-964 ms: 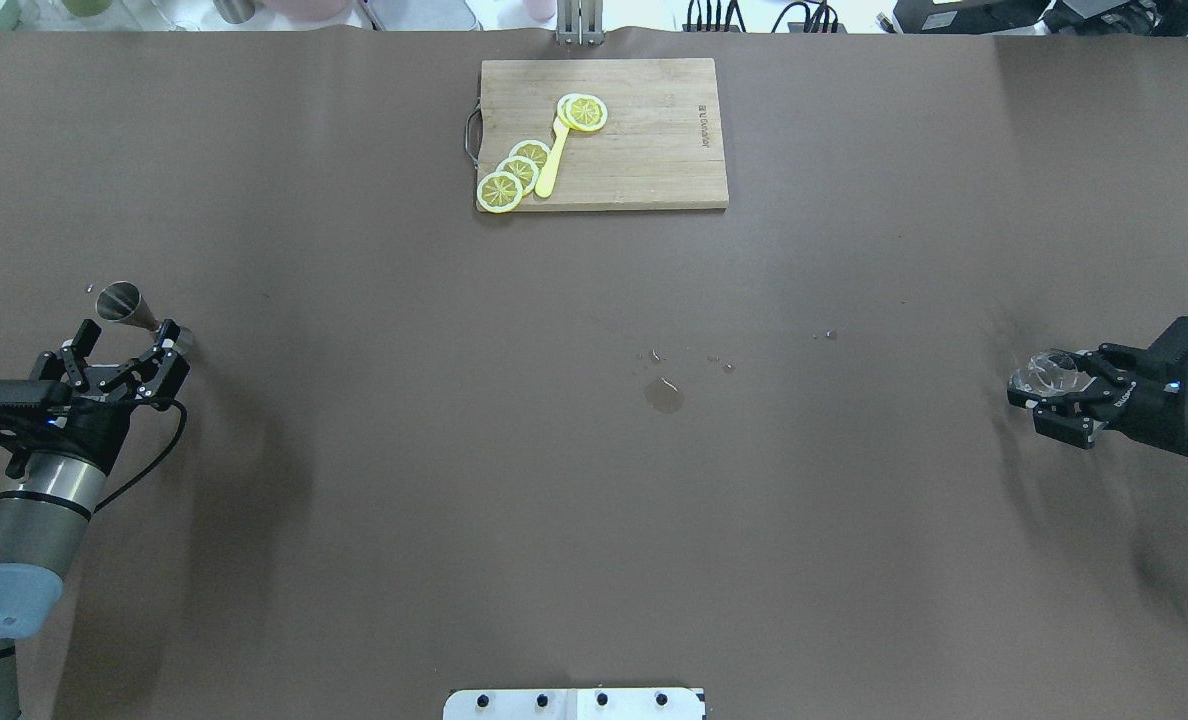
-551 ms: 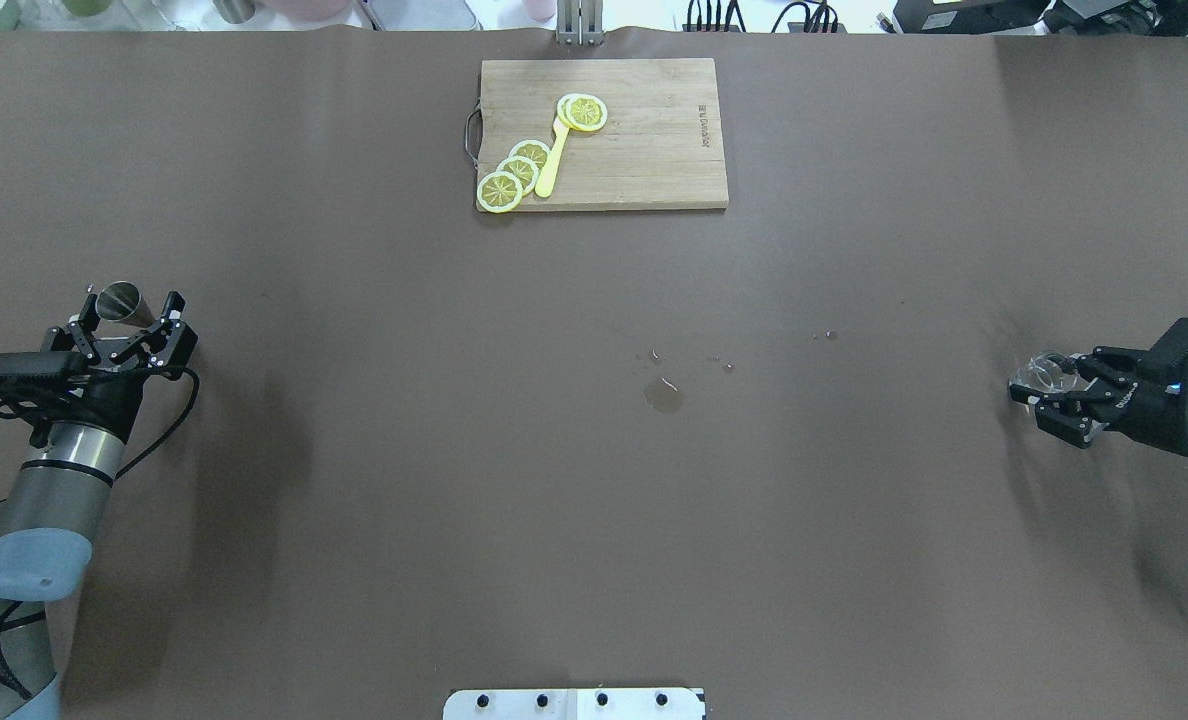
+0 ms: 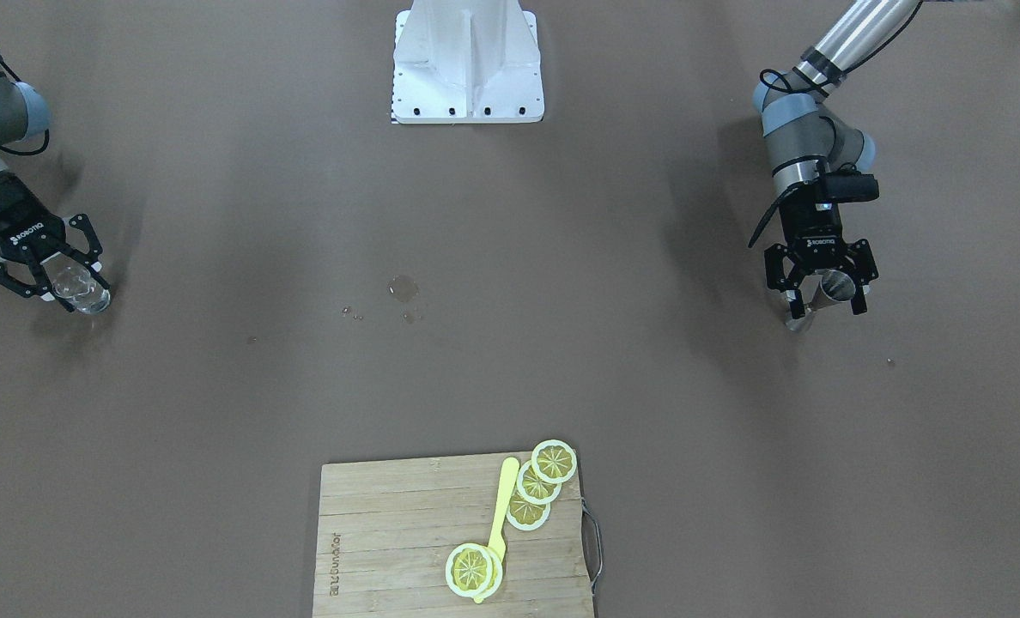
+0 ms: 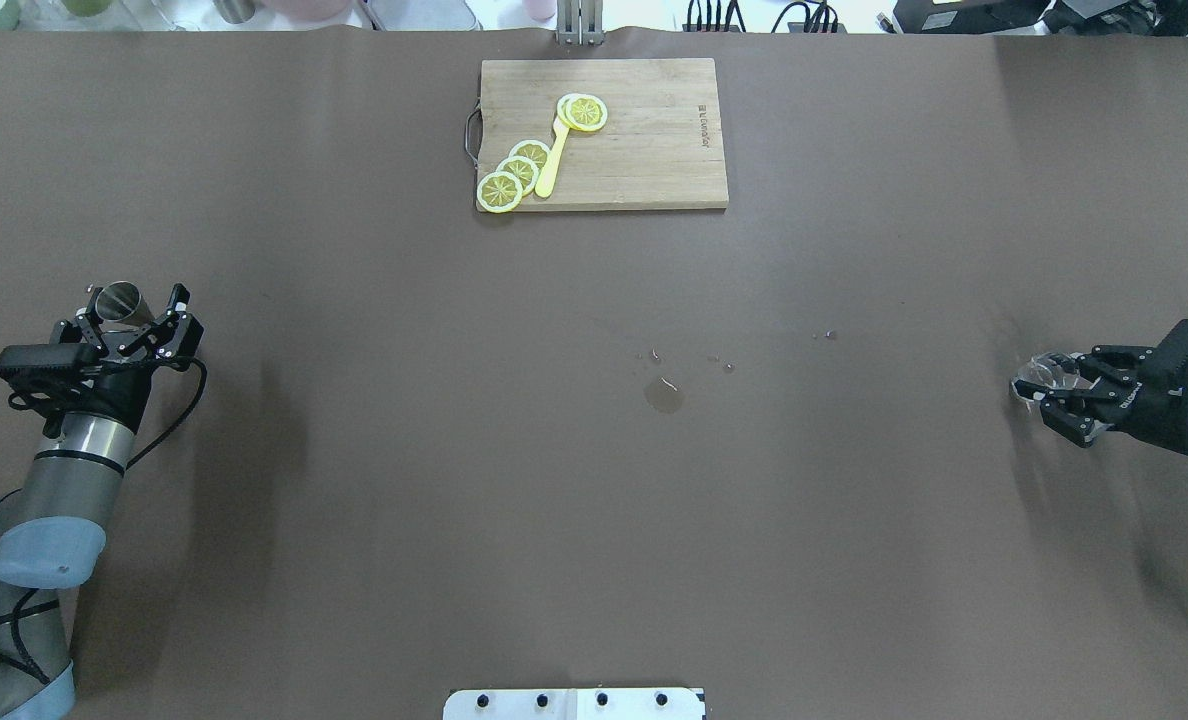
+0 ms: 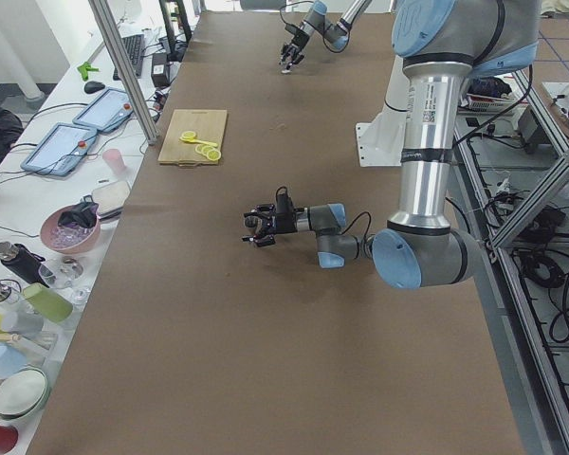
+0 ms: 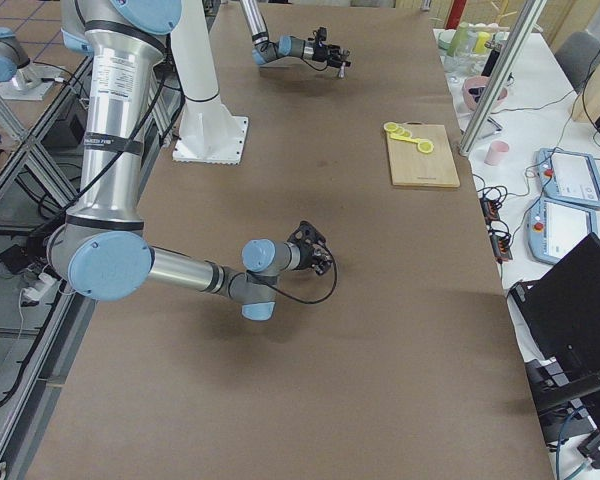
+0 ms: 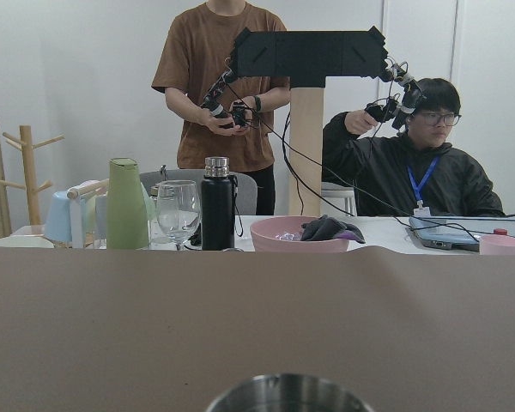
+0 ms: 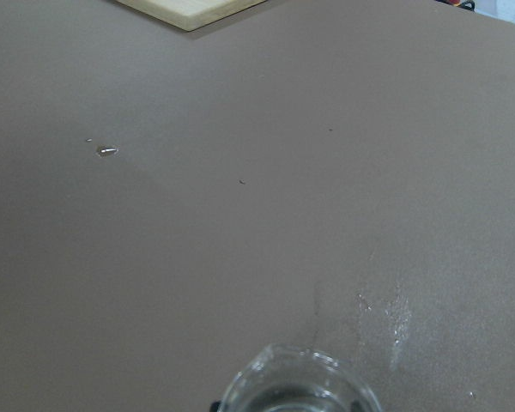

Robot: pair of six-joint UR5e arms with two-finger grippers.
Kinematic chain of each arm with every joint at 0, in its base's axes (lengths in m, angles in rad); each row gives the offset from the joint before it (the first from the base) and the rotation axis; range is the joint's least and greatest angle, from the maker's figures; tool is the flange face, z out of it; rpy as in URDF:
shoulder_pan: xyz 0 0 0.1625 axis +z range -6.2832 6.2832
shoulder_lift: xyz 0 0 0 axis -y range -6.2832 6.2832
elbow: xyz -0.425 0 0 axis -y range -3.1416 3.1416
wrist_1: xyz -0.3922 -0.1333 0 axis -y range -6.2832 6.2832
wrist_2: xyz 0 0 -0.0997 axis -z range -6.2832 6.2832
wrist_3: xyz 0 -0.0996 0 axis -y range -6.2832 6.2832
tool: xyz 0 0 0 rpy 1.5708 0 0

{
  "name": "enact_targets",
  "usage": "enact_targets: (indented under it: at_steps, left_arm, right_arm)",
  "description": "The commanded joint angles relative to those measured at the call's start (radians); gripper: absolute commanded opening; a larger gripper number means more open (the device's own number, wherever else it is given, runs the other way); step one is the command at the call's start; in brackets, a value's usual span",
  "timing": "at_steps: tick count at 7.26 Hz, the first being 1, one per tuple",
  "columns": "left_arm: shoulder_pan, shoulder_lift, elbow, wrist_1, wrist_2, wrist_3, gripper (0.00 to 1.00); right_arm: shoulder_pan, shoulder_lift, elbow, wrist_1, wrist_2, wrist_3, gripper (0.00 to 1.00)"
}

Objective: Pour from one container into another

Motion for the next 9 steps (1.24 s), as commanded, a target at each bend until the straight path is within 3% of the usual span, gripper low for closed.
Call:
enact_targets:
  at_steps: [1, 3, 6, 7, 9]
  left_arm:
    - [0.005, -0.009, 0.018, 0.000, 0.001, -0.001, 0.95]
    - [0.009, -0.011, 0.039, 0.001, 0.006, -0.052, 0.94]
    - [0.015, -0.010, 0.041, 0.001, 0.004, -0.059, 0.89]
    - [0.015, -0.008, 0.041, 0.001, 0.004, -0.061, 0.80]
    - [0.015, -0.003, 0.034, 0.003, 0.004, -0.061, 0.42]
  right_arm:
    - [0.001, -0.002, 0.010, -0.006, 0.012, -0.025, 0.00]
    - [0.039, -0.004, 0.085, -0.081, 0.105, -0.024, 0.00]
    - [0.245, 0.036, 0.287, -0.405, 0.418, -0.035, 0.00]
    - [0.281, 0.091, 0.315, -0.508, 0.460, -0.109, 0.00]
    - [0.336, 0.209, 0.329, -0.682, 0.575, -0.180, 0.00]
